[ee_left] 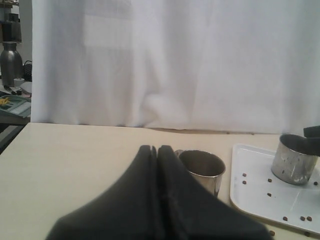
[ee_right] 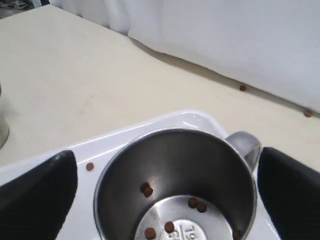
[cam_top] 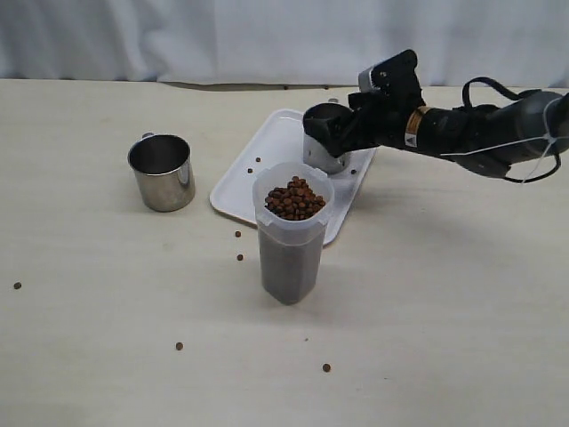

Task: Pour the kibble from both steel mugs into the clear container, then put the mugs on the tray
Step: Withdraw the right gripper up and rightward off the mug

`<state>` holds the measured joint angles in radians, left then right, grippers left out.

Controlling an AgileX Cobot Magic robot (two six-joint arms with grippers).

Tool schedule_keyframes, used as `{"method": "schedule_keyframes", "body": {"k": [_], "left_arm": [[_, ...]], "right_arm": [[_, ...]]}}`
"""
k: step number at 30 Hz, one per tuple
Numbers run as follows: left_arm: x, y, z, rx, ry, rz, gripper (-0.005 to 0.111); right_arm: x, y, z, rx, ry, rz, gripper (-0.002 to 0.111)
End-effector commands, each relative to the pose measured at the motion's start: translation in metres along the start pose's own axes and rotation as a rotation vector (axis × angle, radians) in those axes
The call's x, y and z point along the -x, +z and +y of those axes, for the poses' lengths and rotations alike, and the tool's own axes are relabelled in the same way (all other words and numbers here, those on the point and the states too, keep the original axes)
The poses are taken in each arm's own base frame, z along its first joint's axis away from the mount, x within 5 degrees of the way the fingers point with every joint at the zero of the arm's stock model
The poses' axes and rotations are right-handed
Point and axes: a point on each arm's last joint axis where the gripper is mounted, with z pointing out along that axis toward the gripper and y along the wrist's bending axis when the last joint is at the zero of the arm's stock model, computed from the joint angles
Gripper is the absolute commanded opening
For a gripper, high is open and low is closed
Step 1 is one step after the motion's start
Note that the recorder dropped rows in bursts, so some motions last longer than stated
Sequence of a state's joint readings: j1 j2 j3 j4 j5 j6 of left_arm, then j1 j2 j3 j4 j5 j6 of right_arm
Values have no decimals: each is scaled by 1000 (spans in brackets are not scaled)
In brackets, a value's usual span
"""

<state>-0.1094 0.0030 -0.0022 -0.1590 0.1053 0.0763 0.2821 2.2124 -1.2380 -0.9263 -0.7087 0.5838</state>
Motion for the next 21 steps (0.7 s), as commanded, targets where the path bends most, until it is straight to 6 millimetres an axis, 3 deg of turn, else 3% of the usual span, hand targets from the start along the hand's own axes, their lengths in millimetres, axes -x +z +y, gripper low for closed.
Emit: {"method": "schedule_keyframes", "body": {"k": [1,9,17,19,21], "left_arm": [[0,0,0,-6,-7,-12,0],[0,0,0,-6,-7,-12,0],[0,0,0,-6,-7,-12,0],[0,0,0,-6,-7,-12,0],[0,0,0,-6,-7,-12,0]], "right_arm": [[15,-15,2,-37,41,21,103],[53,-56,-1,-223,32,110,103],[94,-128,7,-477,25,196,102],[99,-146,12,-531,29,217,97],[101,-163,18,-590,47,249,85]]}}
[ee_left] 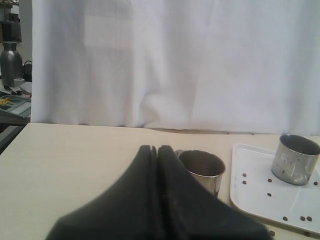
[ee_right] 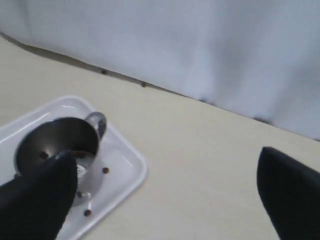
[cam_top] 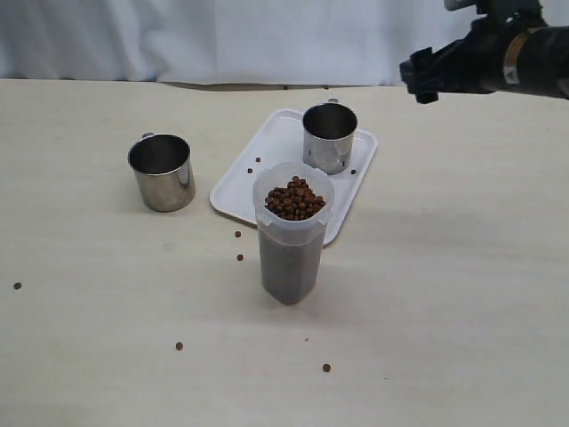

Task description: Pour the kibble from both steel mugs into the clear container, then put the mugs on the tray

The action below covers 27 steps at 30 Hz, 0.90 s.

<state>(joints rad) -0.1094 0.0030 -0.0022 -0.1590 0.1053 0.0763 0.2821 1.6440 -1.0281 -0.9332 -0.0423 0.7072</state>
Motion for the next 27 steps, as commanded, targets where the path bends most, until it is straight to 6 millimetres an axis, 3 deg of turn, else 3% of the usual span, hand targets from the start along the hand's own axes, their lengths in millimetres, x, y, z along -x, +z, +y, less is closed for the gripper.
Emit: {"method": "schedule_keyframes", "body": {"k": [1,4,6,7,12,16,22,27], "left_arm": [[0,0,0,-7,-7,-7,0],[0,0,0,-6,-7,-9,0],[0,0,0,-6,-7,-9,0],[0,0,0,-6,-7,-9,0],[0,0,0,-6,-7,-9,0],[0,0,0,-6,-7,-9,0],[0,0,0,-6,-7,-9,0],[0,0,0,-6,-7,-9,0]], "right_arm": [[-3,-42,-7,-133,34,78,75],[-9,-72,-3,-179,55,115,41],[-18,-86,5,-150,51,101,10],[-26,-94,11,-119,50,87,6],[-50,-123,36,90,105,-92,5],[-63,-149,44,146,137,-191,5],[-110,-211,57,186,176,-443,5],[-148,-230,63,170,171,-527,5]]}}
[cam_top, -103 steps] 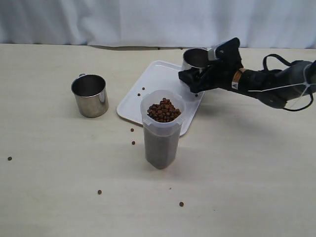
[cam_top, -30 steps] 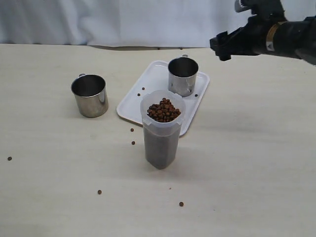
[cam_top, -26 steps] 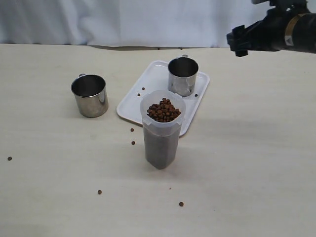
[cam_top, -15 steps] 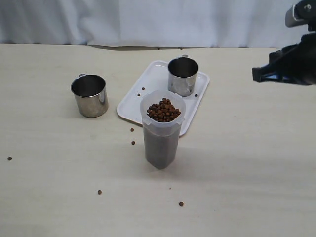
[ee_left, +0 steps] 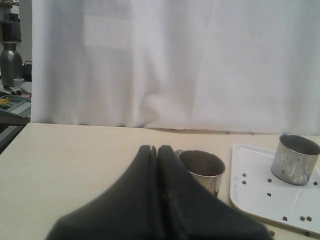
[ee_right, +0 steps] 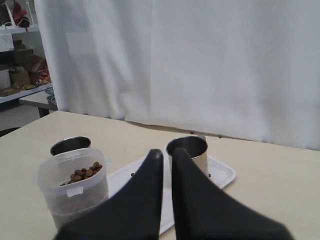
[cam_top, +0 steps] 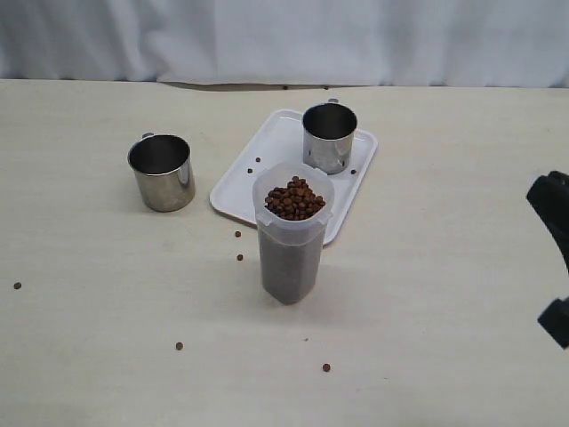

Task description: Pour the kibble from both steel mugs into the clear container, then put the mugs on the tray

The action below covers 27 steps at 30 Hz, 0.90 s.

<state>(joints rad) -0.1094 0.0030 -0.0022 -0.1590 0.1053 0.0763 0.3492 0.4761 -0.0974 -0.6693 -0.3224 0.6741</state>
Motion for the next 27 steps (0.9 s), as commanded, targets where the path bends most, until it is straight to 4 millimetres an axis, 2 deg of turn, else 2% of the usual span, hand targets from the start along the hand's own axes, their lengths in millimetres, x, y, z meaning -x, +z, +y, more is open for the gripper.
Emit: {"method": "schedule_keyframes", "body": {"k": [1,13,27], "left_arm": [[0,0,0,-6,-7,-9,0],[3,0,0,-4,-7,-42,0],[4,0,0,-3,-7,-52,0]], "right_arm": [[-14,-18,2,-9,-16,-55,5],[-23,-47,-10,-205,-21,-103,5],[-30,-49,-16,-266,95,-37,5]]}}
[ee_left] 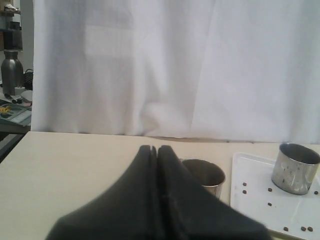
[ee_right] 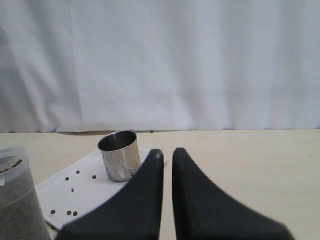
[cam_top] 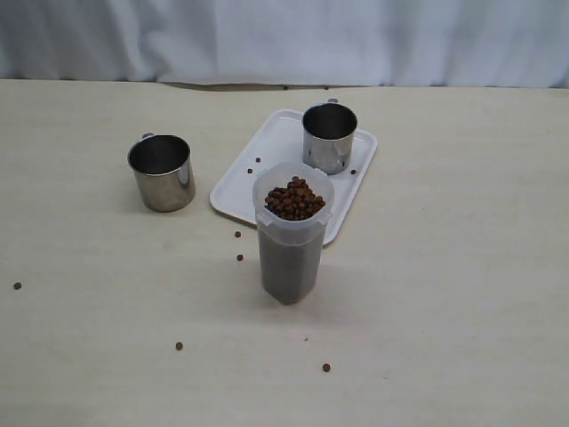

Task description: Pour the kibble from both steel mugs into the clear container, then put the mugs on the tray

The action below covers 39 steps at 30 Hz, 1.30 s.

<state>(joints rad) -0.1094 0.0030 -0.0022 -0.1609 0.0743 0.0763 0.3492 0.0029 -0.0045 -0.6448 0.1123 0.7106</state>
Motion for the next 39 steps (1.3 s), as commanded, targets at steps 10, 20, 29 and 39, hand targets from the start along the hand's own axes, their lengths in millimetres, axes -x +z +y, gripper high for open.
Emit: {"method": "schedule_keyframes", "body": {"k": [10,20,29,39], "left_arm": [[16,-1,1,9,-8,-175,0],[-9,52,8,76,68,144,0],[-62,110,-4,-130,254,381,0],[-126,195,-19,-429,329,457,0]], "right_arm": [[-4,0,1,9,209,30,5],[-4,0,1,9,209,30,5],[-4,0,1,9,209,30,5],[-4,0,1,9,204,30,5]]}}
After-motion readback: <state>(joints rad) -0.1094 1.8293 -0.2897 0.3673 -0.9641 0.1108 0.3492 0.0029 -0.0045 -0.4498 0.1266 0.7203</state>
